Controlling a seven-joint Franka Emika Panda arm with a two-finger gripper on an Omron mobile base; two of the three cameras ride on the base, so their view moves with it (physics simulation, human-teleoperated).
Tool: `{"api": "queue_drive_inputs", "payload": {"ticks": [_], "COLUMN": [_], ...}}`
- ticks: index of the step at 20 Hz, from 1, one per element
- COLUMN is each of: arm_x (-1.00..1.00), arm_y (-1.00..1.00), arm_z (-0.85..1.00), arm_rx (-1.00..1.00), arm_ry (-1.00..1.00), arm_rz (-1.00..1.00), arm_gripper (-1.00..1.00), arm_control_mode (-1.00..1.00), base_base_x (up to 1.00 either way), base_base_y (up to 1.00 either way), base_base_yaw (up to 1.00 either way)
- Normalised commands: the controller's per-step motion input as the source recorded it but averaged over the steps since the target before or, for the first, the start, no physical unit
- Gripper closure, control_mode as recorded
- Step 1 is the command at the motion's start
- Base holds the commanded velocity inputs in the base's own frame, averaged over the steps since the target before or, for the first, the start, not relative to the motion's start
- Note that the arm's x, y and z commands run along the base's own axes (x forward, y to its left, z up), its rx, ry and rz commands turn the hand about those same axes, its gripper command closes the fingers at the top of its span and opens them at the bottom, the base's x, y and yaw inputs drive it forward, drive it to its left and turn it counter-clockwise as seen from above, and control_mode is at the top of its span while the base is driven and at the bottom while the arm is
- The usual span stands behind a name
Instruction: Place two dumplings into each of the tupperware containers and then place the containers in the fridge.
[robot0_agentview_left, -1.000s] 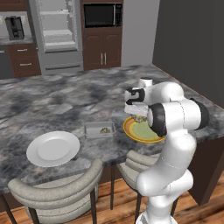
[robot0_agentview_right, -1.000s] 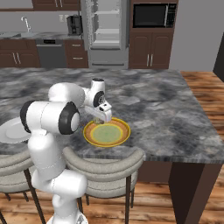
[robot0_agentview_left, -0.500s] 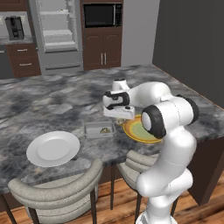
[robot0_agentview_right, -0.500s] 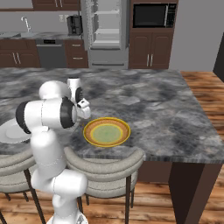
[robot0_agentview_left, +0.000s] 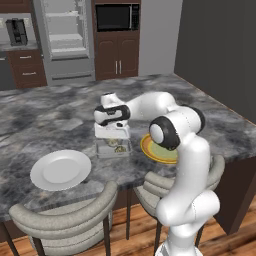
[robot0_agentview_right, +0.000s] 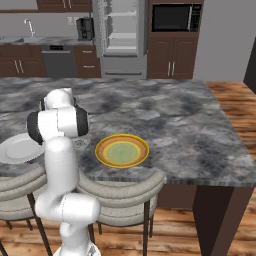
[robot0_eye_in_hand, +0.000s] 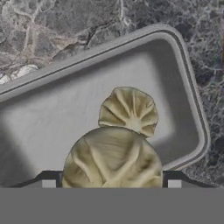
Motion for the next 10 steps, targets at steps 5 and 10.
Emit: {"api": "queue_drive_inputs", "payload": {"ticks": [5, 10], "arm_x": [0.63, 0.45], "arm_y": [0.59, 0.00], "arm_z": [-0.04, -0.49], "arm_rx": [0.00, 0.00], "arm_ry": [0.22, 0.06], "arm_rz": [0.00, 0.00], "arm_gripper": [1.00, 1.00], "arm_control_mode": [-1.00, -1.00], "base_base_x": [0.00, 0.00], "base_base_y": [0.00, 0.00], "base_base_yaw": [0.00, 0.00]}}
